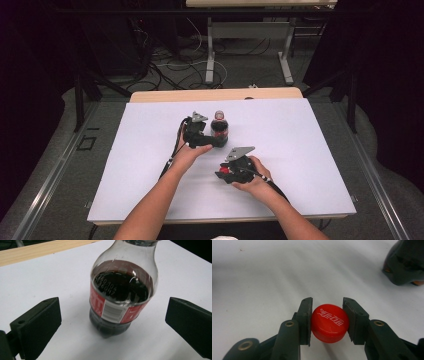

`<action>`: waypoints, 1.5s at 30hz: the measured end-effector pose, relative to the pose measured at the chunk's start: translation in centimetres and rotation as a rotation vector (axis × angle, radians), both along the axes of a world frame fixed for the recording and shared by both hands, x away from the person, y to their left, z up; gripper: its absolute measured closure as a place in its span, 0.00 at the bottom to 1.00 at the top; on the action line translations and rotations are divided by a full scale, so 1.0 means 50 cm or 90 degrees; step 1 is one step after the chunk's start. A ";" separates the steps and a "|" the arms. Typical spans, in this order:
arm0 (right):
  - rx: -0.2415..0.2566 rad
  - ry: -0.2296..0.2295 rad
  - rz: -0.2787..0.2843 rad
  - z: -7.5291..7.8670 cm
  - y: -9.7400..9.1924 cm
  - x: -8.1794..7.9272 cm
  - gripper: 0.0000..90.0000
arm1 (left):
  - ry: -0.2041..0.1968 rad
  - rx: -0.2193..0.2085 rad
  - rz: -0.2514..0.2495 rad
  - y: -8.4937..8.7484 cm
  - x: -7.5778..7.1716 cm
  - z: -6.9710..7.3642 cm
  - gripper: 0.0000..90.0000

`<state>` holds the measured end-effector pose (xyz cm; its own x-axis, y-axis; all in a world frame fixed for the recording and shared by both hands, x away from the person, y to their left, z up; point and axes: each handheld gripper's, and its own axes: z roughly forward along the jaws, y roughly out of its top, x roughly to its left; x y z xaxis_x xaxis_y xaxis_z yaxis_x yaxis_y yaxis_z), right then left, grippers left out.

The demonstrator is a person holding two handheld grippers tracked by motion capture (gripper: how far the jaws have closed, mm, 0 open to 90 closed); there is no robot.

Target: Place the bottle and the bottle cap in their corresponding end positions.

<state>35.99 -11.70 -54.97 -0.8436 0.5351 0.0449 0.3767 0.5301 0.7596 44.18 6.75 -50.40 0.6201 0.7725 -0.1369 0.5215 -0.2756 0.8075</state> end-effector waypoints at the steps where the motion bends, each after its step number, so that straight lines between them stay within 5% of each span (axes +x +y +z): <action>1: -0.005 0.008 0.006 -0.001 0.002 0.001 0.67 | 0.004 -0.001 0.002 0.004 -0.003 0.000 0.01; 16: -0.022 0.018 0.005 -0.024 0.016 0.013 0.67 | -0.001 -0.028 0.012 0.036 -0.027 -0.002 0.01; 26: 0.006 0.005 -0.015 -0.016 0.012 0.009 0.52 | 0.004 -0.024 0.008 0.038 -0.030 -0.001 0.01; 38: 0.046 -0.011 -0.076 0.014 -0.063 0.028 0.40 | 0.014 -0.022 0.028 0.056 -0.033 -0.008 0.01; 39: 0.031 -0.003 -0.075 0.019 -0.074 0.031 0.39 | 0.015 -0.015 0.025 0.059 -0.032 -0.009 0.01; 45: 0.070 -0.006 -0.166 0.030 -0.139 0.054 0.36 | 0.024 -0.013 0.032 0.069 -0.036 -0.012 0.01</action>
